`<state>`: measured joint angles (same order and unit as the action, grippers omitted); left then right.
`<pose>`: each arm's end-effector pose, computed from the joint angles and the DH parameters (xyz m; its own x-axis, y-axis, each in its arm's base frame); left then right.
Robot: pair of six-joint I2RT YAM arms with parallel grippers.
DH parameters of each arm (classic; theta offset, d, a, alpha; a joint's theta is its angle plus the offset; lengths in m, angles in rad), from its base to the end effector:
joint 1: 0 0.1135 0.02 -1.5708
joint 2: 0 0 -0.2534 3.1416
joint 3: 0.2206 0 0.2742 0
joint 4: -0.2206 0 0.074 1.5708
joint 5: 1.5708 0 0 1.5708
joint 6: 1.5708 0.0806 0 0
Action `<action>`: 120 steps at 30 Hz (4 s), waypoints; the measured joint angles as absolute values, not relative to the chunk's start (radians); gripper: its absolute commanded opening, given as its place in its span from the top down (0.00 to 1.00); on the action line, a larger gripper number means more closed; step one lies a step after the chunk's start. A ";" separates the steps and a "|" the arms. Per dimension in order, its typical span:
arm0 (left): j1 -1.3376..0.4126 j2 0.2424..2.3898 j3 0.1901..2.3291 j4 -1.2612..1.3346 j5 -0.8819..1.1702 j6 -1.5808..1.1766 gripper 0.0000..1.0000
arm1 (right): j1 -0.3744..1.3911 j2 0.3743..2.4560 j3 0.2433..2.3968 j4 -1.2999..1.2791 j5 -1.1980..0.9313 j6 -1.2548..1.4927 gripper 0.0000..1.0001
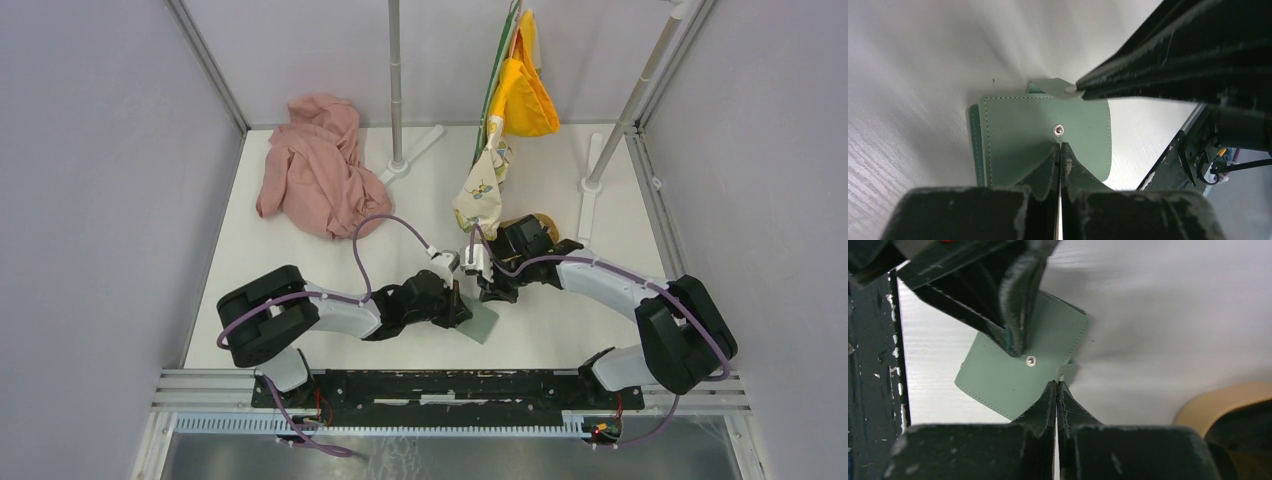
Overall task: Put the credit cards into the card holder
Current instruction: Close the card holder at the center of the board.
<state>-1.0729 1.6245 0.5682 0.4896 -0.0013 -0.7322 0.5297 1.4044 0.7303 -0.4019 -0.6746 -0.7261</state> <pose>0.1663 -0.3056 0.0801 -0.7777 0.0309 -0.6279 0.4816 0.6712 -0.5635 0.2244 0.1897 0.1227 -0.1360 -0.6805 -0.7200 -0.9907 0.0967 0.0957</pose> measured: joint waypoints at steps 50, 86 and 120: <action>-1.073 1.625 0.607 0.398 -0.016 -0.751 0.98 | 0.642 1.422 0.715 -0.431 -0.611 -0.846 1.00; -1.068 1.626 0.606 0.404 -0.008 -0.751 0.98 | 0.790 1.398 0.710 -0.454 -0.411 -1.039 1.00; -1.034 1.628 0.564 0.479 0.059 -0.751 0.98 | 0.923 1.419 0.717 -0.469 -0.225 -1.072 1.00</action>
